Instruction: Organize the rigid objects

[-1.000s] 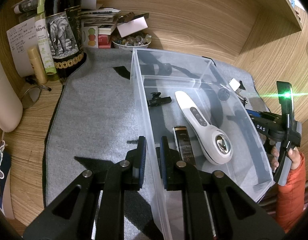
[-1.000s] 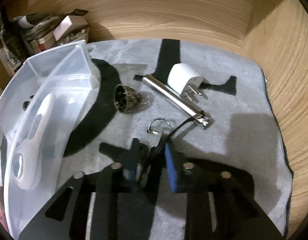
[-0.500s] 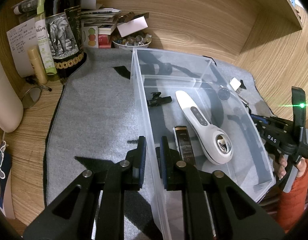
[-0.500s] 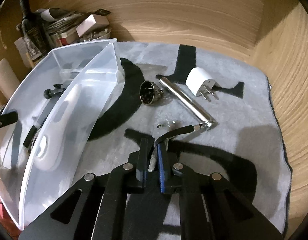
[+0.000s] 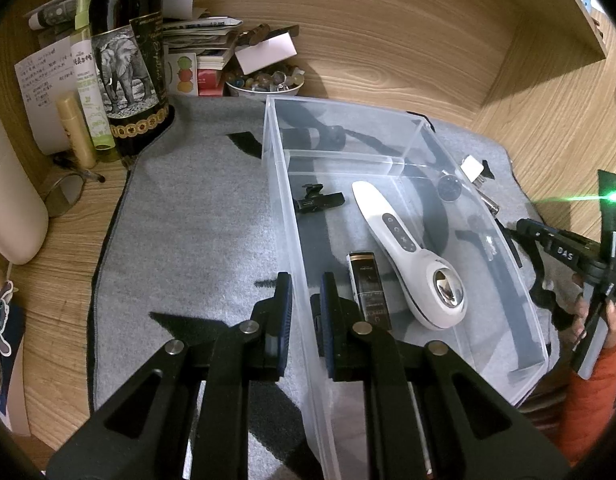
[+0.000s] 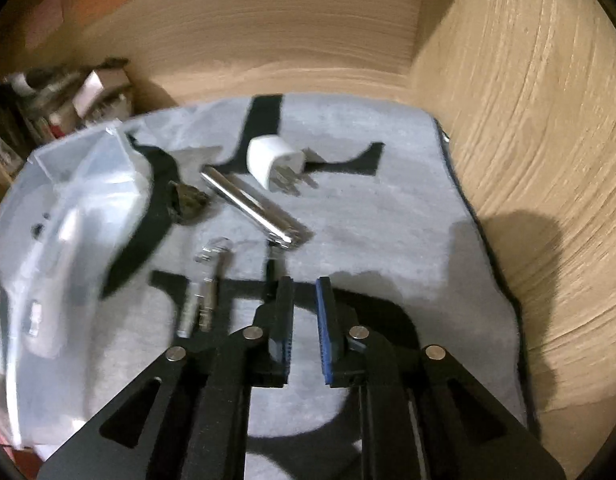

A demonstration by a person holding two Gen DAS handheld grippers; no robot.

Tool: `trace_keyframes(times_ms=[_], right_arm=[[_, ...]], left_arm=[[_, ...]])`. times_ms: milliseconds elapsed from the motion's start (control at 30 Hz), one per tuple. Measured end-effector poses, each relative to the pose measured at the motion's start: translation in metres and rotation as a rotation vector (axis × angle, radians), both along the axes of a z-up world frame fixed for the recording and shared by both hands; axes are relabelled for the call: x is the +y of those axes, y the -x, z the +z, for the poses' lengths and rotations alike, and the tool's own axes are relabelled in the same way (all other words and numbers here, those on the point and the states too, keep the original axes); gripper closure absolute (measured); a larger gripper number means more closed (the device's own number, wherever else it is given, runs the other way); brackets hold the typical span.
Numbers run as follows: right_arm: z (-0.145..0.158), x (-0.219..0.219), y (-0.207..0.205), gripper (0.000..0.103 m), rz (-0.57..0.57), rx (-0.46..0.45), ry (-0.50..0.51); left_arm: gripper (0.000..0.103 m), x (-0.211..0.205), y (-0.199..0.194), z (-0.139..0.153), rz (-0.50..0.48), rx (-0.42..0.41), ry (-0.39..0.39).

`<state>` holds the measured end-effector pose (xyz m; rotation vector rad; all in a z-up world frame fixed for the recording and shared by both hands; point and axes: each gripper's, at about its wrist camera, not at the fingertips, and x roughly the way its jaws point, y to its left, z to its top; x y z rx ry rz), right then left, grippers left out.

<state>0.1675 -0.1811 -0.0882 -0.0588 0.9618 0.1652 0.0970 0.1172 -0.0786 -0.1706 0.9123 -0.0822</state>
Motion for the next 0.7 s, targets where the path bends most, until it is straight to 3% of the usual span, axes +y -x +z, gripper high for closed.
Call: trace_keyframes(times_ms=[100,200,467,700], right_arm=[[0.008,0.016,0.005,0.081,0.061,-0.029,-0.017],[0.006,0.038,0.002,0.080,0.131,-0.024,-0.013],[-0.030,0.064,-0.021,0.074,0.166,0.057,0.076],[-0.031,0.067,-0.020,0.081,0.179,0.040,0.071]], left_arm=[[0.091,0.000,0.000,0.000,0.000,-0.001,0.000],[0.091,0.000,0.000,0.000,-0.001,-0.001,0.001],[0.091,0.001,0.001,0.000,-0.002,-0.003,0.007],[0.091,0.002,0.001,-0.001,-0.002,-0.004,0.013]])
